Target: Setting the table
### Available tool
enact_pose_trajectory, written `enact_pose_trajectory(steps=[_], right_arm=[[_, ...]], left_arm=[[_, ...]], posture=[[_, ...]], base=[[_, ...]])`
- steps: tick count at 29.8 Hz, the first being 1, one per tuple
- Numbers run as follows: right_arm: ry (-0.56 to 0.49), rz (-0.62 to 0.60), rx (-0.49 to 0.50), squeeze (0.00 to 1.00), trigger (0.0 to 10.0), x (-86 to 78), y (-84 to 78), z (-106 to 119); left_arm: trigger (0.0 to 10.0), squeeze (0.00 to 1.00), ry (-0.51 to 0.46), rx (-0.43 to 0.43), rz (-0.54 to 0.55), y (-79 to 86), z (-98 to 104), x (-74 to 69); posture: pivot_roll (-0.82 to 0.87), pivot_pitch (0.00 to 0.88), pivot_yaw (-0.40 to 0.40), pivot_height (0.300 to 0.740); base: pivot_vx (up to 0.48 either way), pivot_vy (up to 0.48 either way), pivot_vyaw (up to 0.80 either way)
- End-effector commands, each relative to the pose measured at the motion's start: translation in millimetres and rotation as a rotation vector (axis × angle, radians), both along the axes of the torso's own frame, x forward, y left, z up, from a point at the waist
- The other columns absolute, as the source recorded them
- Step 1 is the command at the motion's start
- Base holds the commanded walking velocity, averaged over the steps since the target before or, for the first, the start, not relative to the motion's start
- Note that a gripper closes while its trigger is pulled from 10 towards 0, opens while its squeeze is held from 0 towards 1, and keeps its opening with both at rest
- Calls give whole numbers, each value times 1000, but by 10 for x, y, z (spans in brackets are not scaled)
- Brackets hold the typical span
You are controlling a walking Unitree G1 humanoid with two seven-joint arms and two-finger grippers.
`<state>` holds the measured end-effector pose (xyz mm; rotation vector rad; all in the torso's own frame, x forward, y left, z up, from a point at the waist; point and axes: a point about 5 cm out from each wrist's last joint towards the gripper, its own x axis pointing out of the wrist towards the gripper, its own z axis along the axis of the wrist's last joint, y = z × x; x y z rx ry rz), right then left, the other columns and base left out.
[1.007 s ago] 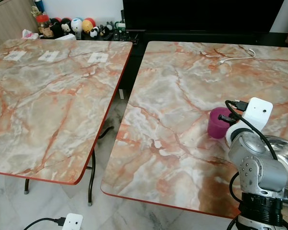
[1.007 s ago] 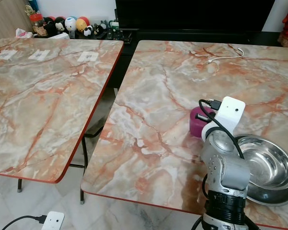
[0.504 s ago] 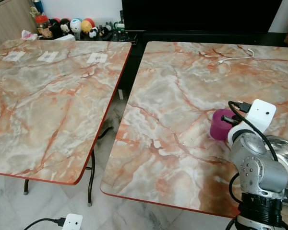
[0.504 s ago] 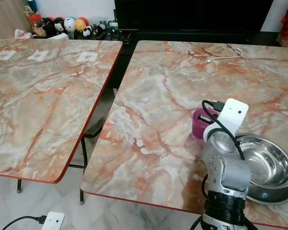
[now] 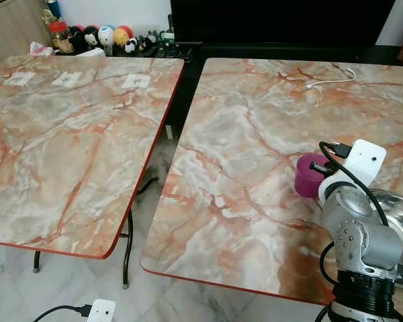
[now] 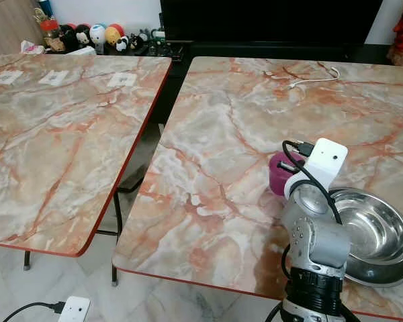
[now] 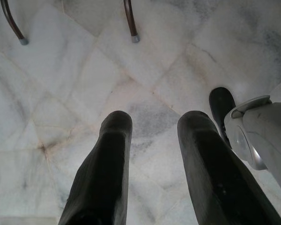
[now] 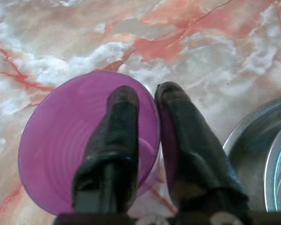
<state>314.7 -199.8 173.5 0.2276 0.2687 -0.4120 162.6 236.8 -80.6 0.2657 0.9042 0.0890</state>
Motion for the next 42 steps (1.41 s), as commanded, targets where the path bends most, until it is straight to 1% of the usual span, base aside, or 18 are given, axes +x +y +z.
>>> enact_pose_trajectory(steps=[1, 2, 3, 4, 5, 6, 12, 19, 20, 21, 22, 23, 24, 25, 36, 42], right_arm=[[-32, -6, 8, 580, 10000, -3, 6, 73], [-31, -5, 7, 553, 10000, -3, 8, 71], [-30, -5, 8, 490, 10000, -4, 9, 71], [-30, -5, 9, 204, 10000, -4, 10, 70], [-30, -5, 9, 204, 10000, -4, 10, 70], [-29, -5, 9, 4, 10000, -4, 10, 70], [-44, -20, -2, 0, 10000, 1, 2, 94], [-45, -42, 13, 0, 10000, -8, -9, 90], [-46, -46, 13, 537, 10000, -9, -10, 92], [-47, -49, 13, 537, 10000, -10, -10, 93], [-51, -45, 1, 922, 10000, -8, -6, 105], [-55, -40, -10, 914, 10000, -6, 0, 119], [-54, -45, -9, 855, 10000, -6, -2, 121], [-53, -51, -6, 0, 10000, -8, -6, 120], [-96, -56, 4, 0, 10000, -18, 16, 144], [-78, -52, 16, 0, 10000, -18, 37, 103]], left_arm=[[10000, 0, 23, 11, -7, 32, -20, -62], [10000, 0, 23, 11, -7, 32, -20, -62], [10000, 0, 23, 11, -7, 32, -20, -63], [10000, 0, 23, 11, -7, 32, -20, -62], [10000, 0, 23, 11, -7, 32, -20, -62], [10000, 0, 23, 11, -7, 32, -20, -62], [10000, 0, 22, 12, -7, 35, -18, -59], [10000, 0, 19, 11, -8, 29, -16, -52], [10000, 0, 19, 11, -9, 28, -16, -52], [10000, 0, 19, 11, -9, 28, -16, -52], [10000, 0, 19, 11, -10, 28, -16, -52], [10000, 0, 19, 12, -10, 29, -15, -52], [10000, 0, 19, 11, -10, 29, -16, -53], [10000, 0, 19, 11, -10, 28, -16, -55], [10000, 0, 23, 10, -11, 25, -23, -69], [10000, 0, 23, 8, -11, 22, -23, -66]], posture=[[-76, 101, 39, 740], [-76, 102, 38, 740], [-76, 102, 38, 740], [-76, 102, 39, 740], [-76, 102, 39, 740], [-76, 102, 39, 740], [-75, 100, 39, 740], [-74, 98, 38, 740], [-74, 99, 38, 740], [-74, 99, 38, 740], [-75, 100, 38, 740], [-75, 100, 38, 740], [-75, 100, 38, 740], [-74, 100, 39, 740], [-75, 98, 41, 740], [-72, 98, 39, 740]], base=[[0, 0, 0], [0, 0, 0], [0, 0, 0], [0, 0, 0], [0, 0, 0], [0, 0, 0], [0, 0, 0], [0, 0, 0], [0, 0, 0], [0, 0, 0], [0, 0, 0], [0, 0, 0], [0, 0, 0], [0, 0, 0], [0, 0, 0], [0, 0, 0]])
